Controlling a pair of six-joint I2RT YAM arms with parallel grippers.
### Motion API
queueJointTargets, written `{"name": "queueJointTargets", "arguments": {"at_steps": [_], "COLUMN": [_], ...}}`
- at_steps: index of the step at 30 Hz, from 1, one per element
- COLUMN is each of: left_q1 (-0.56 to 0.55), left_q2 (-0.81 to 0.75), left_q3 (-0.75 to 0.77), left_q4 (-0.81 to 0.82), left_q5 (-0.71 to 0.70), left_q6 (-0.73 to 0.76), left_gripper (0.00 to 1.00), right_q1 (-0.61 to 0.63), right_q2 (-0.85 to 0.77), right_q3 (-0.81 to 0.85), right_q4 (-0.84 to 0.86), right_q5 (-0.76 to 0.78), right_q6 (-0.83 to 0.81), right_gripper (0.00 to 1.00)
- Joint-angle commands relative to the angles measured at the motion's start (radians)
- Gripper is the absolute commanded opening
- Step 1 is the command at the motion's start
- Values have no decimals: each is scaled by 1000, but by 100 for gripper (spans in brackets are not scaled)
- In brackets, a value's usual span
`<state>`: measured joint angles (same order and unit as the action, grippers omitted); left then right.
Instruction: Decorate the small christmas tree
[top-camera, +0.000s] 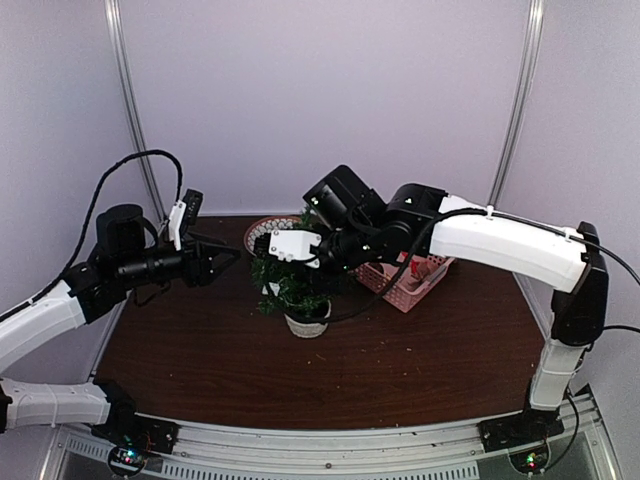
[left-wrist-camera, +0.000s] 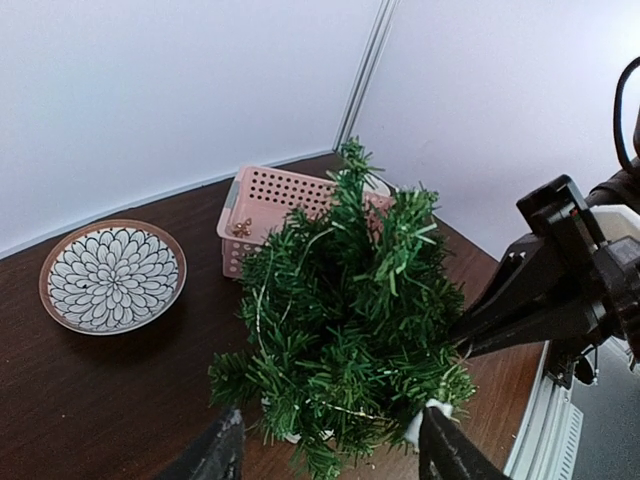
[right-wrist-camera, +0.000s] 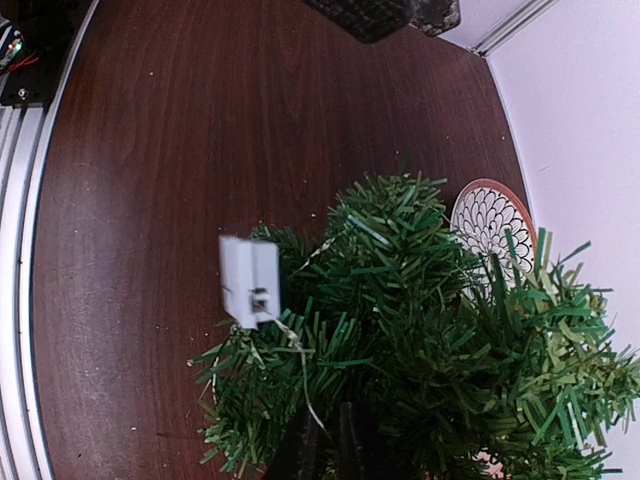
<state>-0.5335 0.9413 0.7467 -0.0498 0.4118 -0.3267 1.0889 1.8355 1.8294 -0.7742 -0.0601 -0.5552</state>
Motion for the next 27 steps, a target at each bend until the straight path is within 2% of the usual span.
{"name": "queueJointTargets", "arguments": {"at_steps": [1,9,12,18,23,27], "left_q1": [4,4,4,3,-1,-12], "left_q2": [-10,-30,-38,-50,-52,-47], "left_q3": [-11,-34,-41,-48,-52,-54], "left_q4": [42,34,34,42,44,42], "left_q5": [7,13,11,19,34,25], "left_q6": [15,8,10,12,18,26], "left_gripper": [59,59,59,57,56,56], "right_q1": [8,8,9,8,8,9], "right_q2": [14,19,26,40,54,75], "right_q3": [30,31,32,51,58,64], "right_q4": [-18,-7,11,38,30,-1], "right_q5": [28,32,35,79,90,68], "right_q6": [1,9,12,37,43,38], "right_gripper": [15,17,10,3,2,5]}}
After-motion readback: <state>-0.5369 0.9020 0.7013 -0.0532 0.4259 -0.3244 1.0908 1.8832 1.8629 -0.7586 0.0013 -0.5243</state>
